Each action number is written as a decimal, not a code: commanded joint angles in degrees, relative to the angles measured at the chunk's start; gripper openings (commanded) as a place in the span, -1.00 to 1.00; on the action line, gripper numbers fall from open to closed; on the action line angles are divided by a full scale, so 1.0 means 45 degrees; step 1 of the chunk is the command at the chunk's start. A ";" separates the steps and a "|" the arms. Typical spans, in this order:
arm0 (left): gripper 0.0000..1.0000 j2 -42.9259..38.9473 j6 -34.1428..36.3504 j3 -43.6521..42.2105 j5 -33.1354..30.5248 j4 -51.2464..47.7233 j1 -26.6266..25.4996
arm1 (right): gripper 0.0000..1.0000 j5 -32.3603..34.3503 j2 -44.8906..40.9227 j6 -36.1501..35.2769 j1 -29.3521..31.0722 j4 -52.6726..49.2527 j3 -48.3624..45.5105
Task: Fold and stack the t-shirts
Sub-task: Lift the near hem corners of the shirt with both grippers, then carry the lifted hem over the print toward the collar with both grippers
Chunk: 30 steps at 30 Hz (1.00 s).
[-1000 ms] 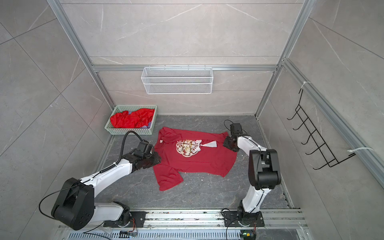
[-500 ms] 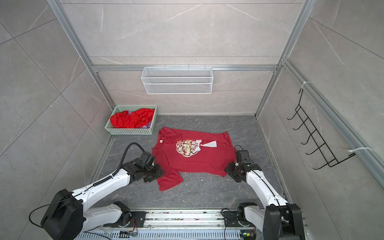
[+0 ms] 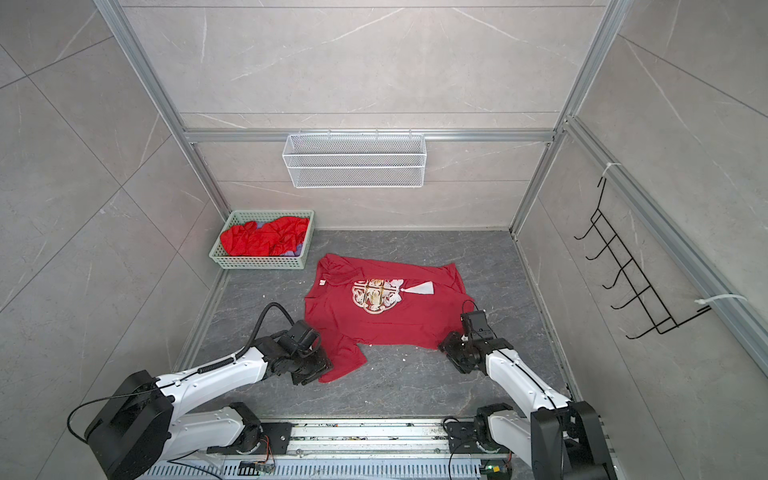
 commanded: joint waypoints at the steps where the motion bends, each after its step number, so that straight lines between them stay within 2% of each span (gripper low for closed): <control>1: -0.06 0.0553 -0.0442 -0.0265 0.0204 0.0751 -0.0074 | 0.15 0.0885 0.0608 0.0723 0.0496 0.0048 -0.0112; 3: -0.14 0.0717 -0.0542 -0.0417 0.0228 0.1219 -0.0074 | 0.06 0.1278 0.0739 0.0804 0.0701 0.0137 -0.0018; 8: -0.64 0.0798 -0.0566 -0.0405 0.0180 0.1368 -0.0074 | -0.62 0.2001 0.1215 0.0570 0.0787 0.0165 0.0395; 12: -1.00 0.0233 -0.0497 -0.0453 0.0003 0.0741 -0.0077 | -0.84 0.2239 0.1301 0.0342 0.0860 0.0173 0.0558; 17: -1.00 -0.1173 -0.0448 -0.0563 -0.0309 -0.0724 -0.0094 | -0.99 0.2490 0.0691 0.0099 0.0944 -0.0284 0.0442; 22: -1.00 -0.2604 -0.0134 -0.0046 -0.0743 -0.1944 -0.0094 | -1.00 0.2685 -0.0461 -0.0177 0.0983 -0.1331 0.0652; 28: -1.00 -0.2754 0.0982 0.1577 -0.0984 -0.2370 -0.0084 | -1.00 0.3244 -0.1665 -0.0160 0.1031 -0.2269 0.1535; 30: -1.00 -0.2401 0.1706 0.2572 -0.1642 -0.2675 -0.0074 | -1.00 0.3258 -0.1552 -0.0108 0.1026 -0.1940 0.1832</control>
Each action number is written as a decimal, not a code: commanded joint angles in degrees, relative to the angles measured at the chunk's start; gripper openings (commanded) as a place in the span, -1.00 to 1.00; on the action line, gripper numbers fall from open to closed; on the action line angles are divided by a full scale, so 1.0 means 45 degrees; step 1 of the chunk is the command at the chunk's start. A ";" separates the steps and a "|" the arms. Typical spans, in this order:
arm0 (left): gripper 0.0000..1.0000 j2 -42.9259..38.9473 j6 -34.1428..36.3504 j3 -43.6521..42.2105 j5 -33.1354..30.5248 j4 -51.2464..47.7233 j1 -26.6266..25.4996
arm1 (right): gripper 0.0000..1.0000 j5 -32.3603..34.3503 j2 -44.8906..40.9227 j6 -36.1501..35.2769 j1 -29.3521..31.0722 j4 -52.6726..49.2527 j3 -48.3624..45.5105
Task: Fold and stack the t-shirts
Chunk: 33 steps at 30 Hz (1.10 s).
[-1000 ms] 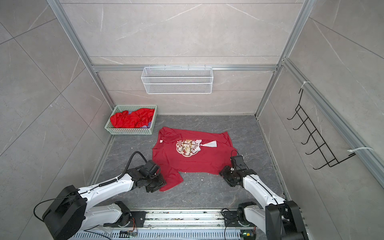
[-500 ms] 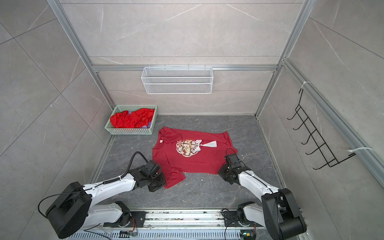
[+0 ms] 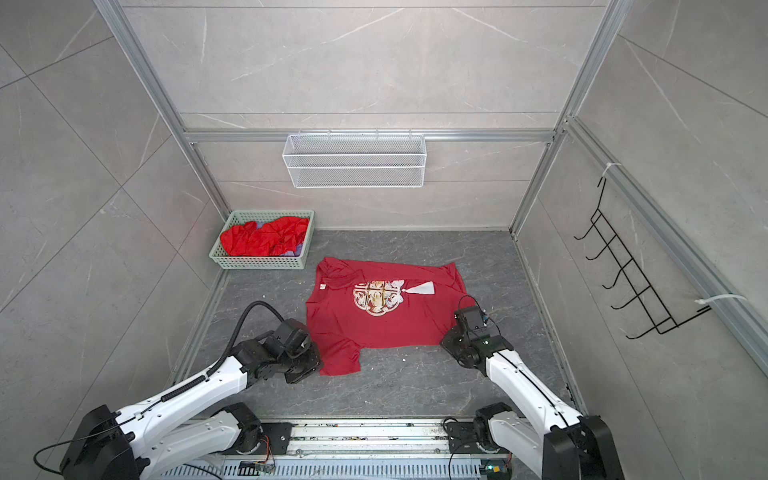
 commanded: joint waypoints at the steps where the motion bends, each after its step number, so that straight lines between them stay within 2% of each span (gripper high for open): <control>1: -1.00 0.0460 0.1697 0.1789 -0.1056 -0.0529 -0.0002 | -1.00 0.0467 0.0221 -0.0137 0.0059 -0.0051 0.0739; 7: -1.00 0.2680 0.4452 0.4620 -0.1769 0.0123 0.0671 | -1.00 0.0552 0.2500 -0.0412 0.0064 0.1401 0.2283; 14: -1.00 0.5598 0.6568 0.7101 -0.1532 0.1256 0.2092 | -1.00 0.1253 0.4897 -0.1296 -0.0139 0.1566 0.4495; 17: -1.00 0.6438 0.6921 0.7666 -0.1328 0.1617 0.2696 | -1.00 0.1126 0.5746 -0.1173 -0.0482 0.2156 0.4742; 22: -1.00 0.7501 0.7131 0.8111 -0.0099 0.2531 0.3661 | -1.00 0.0278 0.7485 -0.1519 -0.1143 0.2780 0.5608; 26: -1.00 0.8325 0.7375 0.8753 0.0362 0.2643 0.3977 | -1.00 -0.0027 0.8704 -0.1938 -0.1366 0.2676 0.6616; 33: -1.00 0.9567 0.7453 0.9562 0.0656 0.2694 0.4303 | -0.98 -0.0268 0.9739 -0.2127 -0.1527 0.2472 0.7634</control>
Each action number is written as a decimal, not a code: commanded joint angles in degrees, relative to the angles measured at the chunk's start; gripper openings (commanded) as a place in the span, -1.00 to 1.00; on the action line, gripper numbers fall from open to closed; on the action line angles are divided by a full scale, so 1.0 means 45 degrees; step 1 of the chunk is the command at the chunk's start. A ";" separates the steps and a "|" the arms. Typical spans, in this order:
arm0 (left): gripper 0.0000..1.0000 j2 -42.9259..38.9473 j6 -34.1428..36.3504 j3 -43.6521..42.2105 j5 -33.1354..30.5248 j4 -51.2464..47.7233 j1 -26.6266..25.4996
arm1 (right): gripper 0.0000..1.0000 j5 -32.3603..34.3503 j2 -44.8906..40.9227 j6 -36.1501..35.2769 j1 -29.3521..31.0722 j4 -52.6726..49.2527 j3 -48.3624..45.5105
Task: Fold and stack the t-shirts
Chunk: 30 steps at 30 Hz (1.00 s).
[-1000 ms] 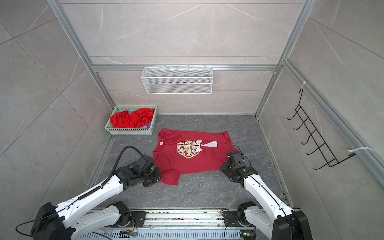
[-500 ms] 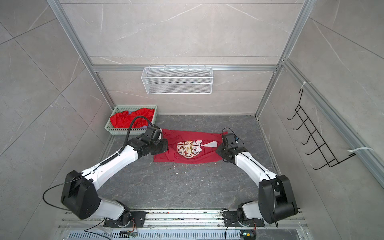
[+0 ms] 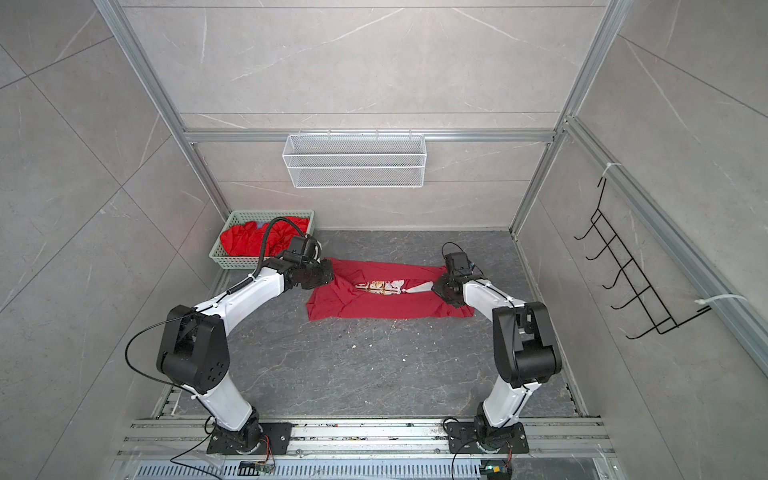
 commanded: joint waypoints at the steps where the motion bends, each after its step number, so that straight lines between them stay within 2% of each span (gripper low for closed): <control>1: -1.00 0.0393 0.0372 0.0615 0.0405 0.0381 0.0181 | -0.97 -0.0166 0.0511 -0.0353 -0.0136 -0.0132 0.0628; 7: -1.00 0.1074 0.0265 0.1117 0.0202 0.0476 0.0538 | -0.82 -0.0492 0.1142 -0.0698 -0.0444 -0.0480 0.1240; 10: -0.95 0.1424 0.0151 0.1507 0.0257 0.0528 0.0779 | -0.50 -0.0808 0.1392 -0.0991 -0.0768 -0.0923 0.1733; 11: -0.76 0.1519 0.0076 0.1644 0.0333 0.0529 0.0880 | -0.31 -0.0979 0.1386 -0.1089 -0.0879 -0.0936 0.1789; 12: -0.47 0.1643 -0.0002 0.1802 0.0420 0.0483 0.0984 | -0.13 -0.1151 0.1362 -0.1204 -0.0947 -0.0924 0.1872; 13: -0.27 0.1709 -0.0081 0.1920 0.0524 0.0452 0.1071 | -0.05 -0.1289 0.1286 -0.1340 -0.0977 -0.0922 0.1969; 14: -0.19 0.1734 -0.0161 0.1960 0.0510 0.0477 0.1119 | -0.01 -0.1382 0.1188 -0.1452 -0.0974 -0.0909 0.2005; 18: -0.01 0.1398 -0.0330 0.1840 0.0373 0.0664 0.1183 | 0.02 -0.1551 0.0529 -0.1747 -0.0983 -0.0597 0.1948; 23: 0.03 0.1224 -0.0731 0.1770 0.0481 0.0177 0.1126 | 0.03 -0.1746 0.0359 -0.1907 -0.0930 -0.0402 0.2217; 25: 0.06 0.1228 -0.1032 0.1530 0.0974 0.0285 0.0986 | 0.03 -0.1862 0.0655 -0.1858 -0.0857 -0.0272 0.2476; 30: 0.07 0.1362 -0.1759 0.0866 0.1191 0.0860 0.0276 | 0.03 -0.2152 0.1884 -0.1866 -0.0501 0.0082 0.3564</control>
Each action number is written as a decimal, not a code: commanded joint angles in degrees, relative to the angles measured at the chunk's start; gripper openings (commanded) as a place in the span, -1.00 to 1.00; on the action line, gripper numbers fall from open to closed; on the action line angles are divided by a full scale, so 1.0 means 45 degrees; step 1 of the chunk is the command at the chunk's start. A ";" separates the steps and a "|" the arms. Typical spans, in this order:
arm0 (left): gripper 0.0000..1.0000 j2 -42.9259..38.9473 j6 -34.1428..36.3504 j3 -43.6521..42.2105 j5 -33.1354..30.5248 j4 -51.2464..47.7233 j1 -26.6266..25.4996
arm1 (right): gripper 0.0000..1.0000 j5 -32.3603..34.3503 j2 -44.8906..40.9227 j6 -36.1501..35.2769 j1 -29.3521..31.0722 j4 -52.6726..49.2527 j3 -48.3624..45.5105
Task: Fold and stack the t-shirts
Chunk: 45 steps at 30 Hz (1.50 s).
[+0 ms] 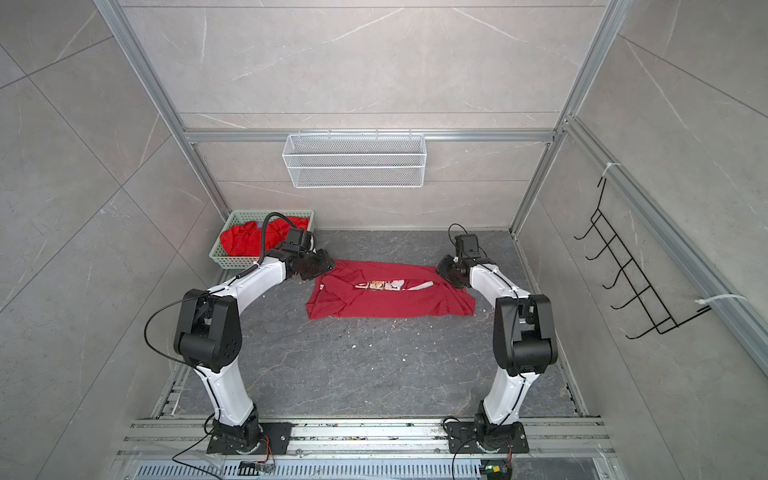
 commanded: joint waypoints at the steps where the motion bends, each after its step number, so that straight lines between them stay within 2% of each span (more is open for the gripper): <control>1: 0.07 -0.0221 -0.0776 -0.0344 0.0524 0.0399 -0.0572 | 0.03 -0.0327 0.1057 -0.0314 0.0391 0.0455 0.0892; 10: 0.07 0.0843 -0.2339 -0.1432 -0.0165 0.1337 -0.0854 | 0.02 -0.0079 0.3644 -0.0653 0.0755 -0.0080 0.3026; 16: 0.07 0.1988 -0.2515 -0.1127 -0.0577 0.1284 -0.0834 | 0.00 0.0059 0.3862 -0.0642 0.0751 -0.0340 0.2287; 21: 0.08 0.3437 -0.1723 0.0736 -0.0586 0.0249 -0.0731 | -0.01 0.0078 0.3460 -0.0472 0.0952 -0.0904 0.1175; 26: 0.08 0.4989 -0.0369 0.3701 -0.0403 -0.1293 -0.0648 | -0.02 -0.0732 0.2631 -0.1038 0.1348 -0.1380 -0.0173; 30: 0.08 0.6370 0.0394 0.5864 0.0531 -0.1697 -0.0659 | -0.02 -0.1196 0.1491 -0.0954 0.1921 -0.1296 -0.2034; 34: 0.07 0.7519 0.0695 0.7697 0.1549 -0.1911 -0.0768 | -0.01 -0.1513 0.0190 0.0487 0.2763 0.0077 -0.4758; 38: 0.08 0.8426 0.0799 0.9298 0.2041 -0.2002 -0.0987 | 0.00 -0.1446 -0.0887 0.2914 0.4209 0.2199 -0.7472; 42: 0.07 0.9061 0.0563 1.0450 0.2222 -0.2045 -0.1166 | 0.01 -0.0862 -0.1649 0.5105 0.5595 0.3189 -0.8860; 45: 0.08 0.9271 0.0412 1.0839 0.2370 -0.1959 -0.1206 | 0.02 -0.0731 -0.2379 0.5980 0.6543 0.3539 -0.9190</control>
